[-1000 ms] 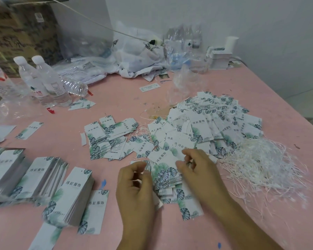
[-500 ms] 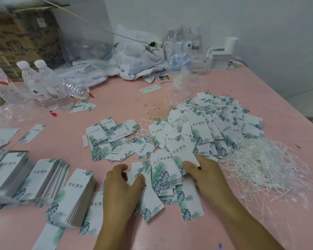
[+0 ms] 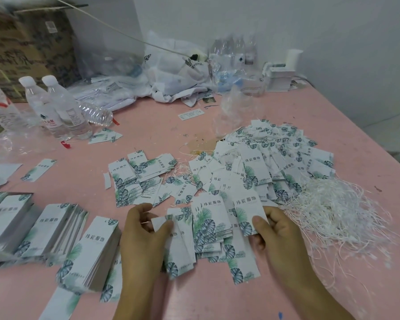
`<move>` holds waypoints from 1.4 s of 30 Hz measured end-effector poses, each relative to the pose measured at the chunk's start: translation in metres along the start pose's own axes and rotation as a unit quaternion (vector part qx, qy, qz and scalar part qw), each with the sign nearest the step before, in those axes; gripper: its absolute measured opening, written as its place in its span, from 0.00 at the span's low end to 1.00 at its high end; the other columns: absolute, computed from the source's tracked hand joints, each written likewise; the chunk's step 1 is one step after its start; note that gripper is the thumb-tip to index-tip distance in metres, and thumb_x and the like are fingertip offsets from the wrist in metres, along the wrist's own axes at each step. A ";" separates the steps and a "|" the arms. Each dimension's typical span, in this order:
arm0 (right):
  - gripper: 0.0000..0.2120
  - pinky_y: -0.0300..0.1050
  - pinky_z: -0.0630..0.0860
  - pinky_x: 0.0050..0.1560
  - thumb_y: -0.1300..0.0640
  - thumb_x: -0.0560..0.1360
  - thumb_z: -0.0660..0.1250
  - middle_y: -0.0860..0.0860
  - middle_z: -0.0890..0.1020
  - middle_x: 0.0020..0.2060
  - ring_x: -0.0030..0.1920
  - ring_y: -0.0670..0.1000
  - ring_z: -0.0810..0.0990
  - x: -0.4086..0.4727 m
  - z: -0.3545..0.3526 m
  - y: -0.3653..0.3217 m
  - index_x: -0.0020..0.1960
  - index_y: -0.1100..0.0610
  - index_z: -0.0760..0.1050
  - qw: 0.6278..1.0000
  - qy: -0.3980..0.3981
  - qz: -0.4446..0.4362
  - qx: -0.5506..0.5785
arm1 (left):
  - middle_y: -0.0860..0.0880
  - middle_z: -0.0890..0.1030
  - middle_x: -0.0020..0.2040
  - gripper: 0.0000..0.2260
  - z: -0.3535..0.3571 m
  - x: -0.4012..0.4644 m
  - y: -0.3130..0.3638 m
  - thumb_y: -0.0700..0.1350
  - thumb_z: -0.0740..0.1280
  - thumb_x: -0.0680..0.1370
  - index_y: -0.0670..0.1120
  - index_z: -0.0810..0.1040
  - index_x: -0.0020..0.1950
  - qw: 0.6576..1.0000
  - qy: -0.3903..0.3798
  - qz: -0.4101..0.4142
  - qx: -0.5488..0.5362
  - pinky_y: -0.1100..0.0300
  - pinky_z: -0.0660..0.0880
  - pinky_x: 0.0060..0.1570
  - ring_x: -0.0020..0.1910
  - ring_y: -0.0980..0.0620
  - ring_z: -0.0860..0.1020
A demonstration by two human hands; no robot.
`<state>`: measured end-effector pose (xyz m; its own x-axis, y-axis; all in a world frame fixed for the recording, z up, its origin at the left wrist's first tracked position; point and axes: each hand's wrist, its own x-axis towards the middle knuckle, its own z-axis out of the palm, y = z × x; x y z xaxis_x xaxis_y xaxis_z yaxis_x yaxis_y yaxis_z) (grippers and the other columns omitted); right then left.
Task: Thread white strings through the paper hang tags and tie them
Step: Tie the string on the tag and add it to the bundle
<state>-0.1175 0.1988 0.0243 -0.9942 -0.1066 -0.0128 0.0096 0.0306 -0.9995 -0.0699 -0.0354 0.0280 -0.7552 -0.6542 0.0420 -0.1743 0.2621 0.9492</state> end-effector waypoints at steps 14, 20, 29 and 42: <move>0.10 0.47 0.80 0.36 0.52 0.77 0.63 0.54 0.86 0.41 0.37 0.57 0.83 -0.032 0.032 -0.014 0.54 0.46 0.80 0.993 -0.107 0.012 0.043 | 0.43 0.67 0.29 0.12 0.033 -0.040 0.026 0.36 0.73 0.73 0.52 0.79 0.44 0.959 -0.072 -0.028 -0.272 0.63 0.64 0.26 0.28 0.50 0.64; 0.14 0.58 0.80 0.47 0.60 0.72 0.69 0.55 0.86 0.50 0.48 0.65 0.83 -0.033 0.032 -0.017 0.57 0.51 0.80 0.989 -0.127 0.015 0.077 | 0.49 0.85 0.40 0.20 0.038 -0.049 0.028 0.42 0.77 0.70 0.56 0.75 0.57 0.953 -0.086 -0.021 -0.289 0.62 0.81 0.36 0.37 0.55 0.83; 0.08 0.39 0.77 0.44 0.53 0.78 0.65 0.48 0.86 0.42 0.43 0.47 0.84 -0.027 0.019 -0.025 0.53 0.49 0.81 0.963 -0.264 0.036 -0.026 | 0.39 0.83 0.58 0.12 0.047 -0.054 0.031 0.42 0.65 0.76 0.45 0.85 0.57 0.846 -0.263 -0.173 -0.431 0.50 0.81 0.50 0.59 0.41 0.82; 0.04 0.41 0.71 0.33 0.49 0.71 0.71 0.42 0.79 0.31 0.32 0.40 0.75 0.012 -0.040 -0.010 0.40 0.45 0.76 0.899 -0.004 0.000 -0.438 | 0.33 0.83 0.48 0.23 0.052 -0.062 0.036 0.33 0.70 0.72 0.46 0.74 0.65 0.815 -0.282 -0.213 -0.459 0.52 0.82 0.37 0.37 0.41 0.82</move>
<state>-0.1341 0.2371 0.0357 -0.9933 -0.1143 -0.0158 -0.0828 0.8016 -0.5921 -0.0623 0.0516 0.0433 -0.9653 -0.0490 -0.2565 -0.1459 -0.7136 0.6852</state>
